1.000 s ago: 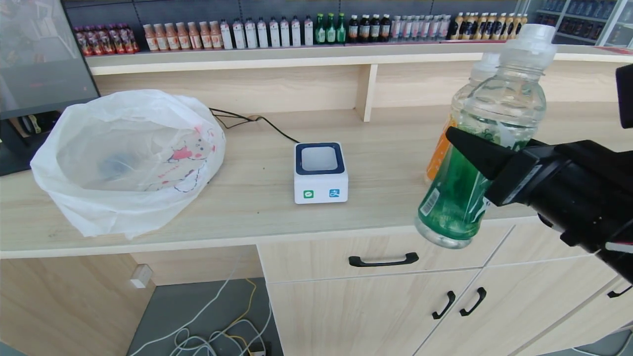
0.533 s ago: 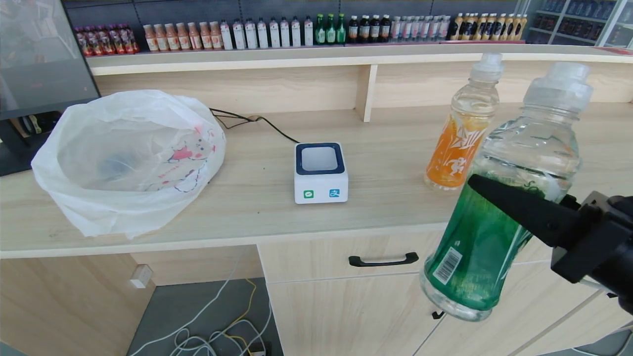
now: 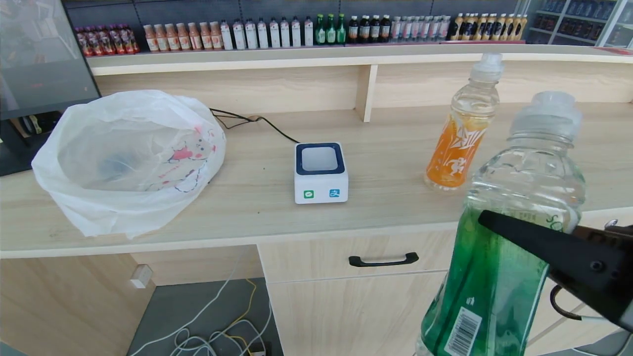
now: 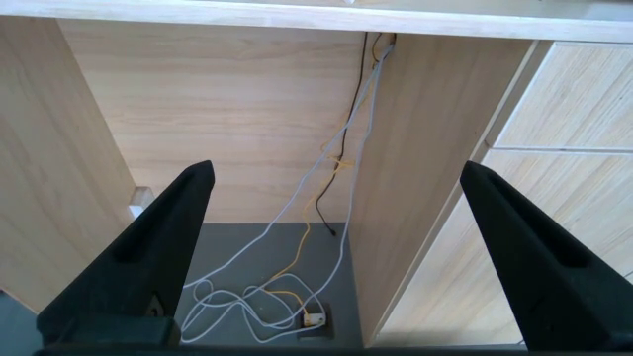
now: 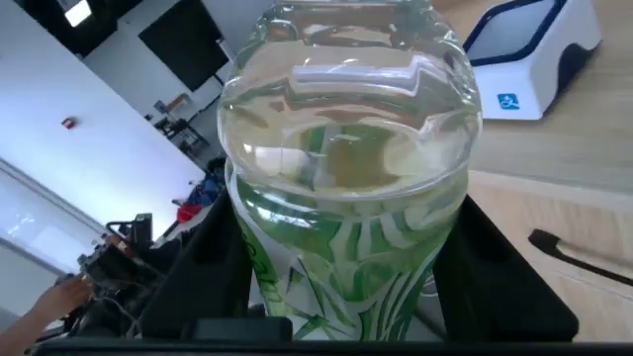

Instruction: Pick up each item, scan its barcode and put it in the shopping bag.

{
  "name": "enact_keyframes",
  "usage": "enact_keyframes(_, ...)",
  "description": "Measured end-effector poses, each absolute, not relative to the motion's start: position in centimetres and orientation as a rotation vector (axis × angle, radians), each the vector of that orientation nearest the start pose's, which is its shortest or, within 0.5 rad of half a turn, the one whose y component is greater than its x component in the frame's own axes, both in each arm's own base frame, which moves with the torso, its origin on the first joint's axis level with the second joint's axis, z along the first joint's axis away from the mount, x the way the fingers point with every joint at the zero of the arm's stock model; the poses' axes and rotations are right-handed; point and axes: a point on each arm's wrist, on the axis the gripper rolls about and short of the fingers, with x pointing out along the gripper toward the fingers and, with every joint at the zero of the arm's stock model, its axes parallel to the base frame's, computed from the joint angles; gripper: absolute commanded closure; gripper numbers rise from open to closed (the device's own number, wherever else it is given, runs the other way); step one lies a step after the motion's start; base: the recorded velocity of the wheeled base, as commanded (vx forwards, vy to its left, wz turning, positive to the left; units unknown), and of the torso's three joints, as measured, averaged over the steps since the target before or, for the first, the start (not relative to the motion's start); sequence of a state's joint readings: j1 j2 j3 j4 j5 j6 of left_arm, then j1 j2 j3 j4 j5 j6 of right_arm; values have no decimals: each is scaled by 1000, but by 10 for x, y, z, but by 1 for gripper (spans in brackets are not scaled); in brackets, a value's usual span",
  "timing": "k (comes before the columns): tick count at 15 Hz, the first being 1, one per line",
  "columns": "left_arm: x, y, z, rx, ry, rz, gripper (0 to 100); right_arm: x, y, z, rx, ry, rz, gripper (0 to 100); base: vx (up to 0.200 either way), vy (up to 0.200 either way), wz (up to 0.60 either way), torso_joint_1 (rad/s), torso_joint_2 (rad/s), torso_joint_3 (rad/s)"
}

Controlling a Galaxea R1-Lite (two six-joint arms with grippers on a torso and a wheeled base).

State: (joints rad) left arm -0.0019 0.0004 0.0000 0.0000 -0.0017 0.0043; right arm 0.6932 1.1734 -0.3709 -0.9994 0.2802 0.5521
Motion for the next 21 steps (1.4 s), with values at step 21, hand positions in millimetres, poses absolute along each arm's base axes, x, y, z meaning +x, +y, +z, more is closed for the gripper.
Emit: enact_keyframes(21, -23, 0, 75, 5, 0, -4, 0, 156, 158, 254, 804, 75, 1417, 100, 0, 0, 0, 0, 0, 0)
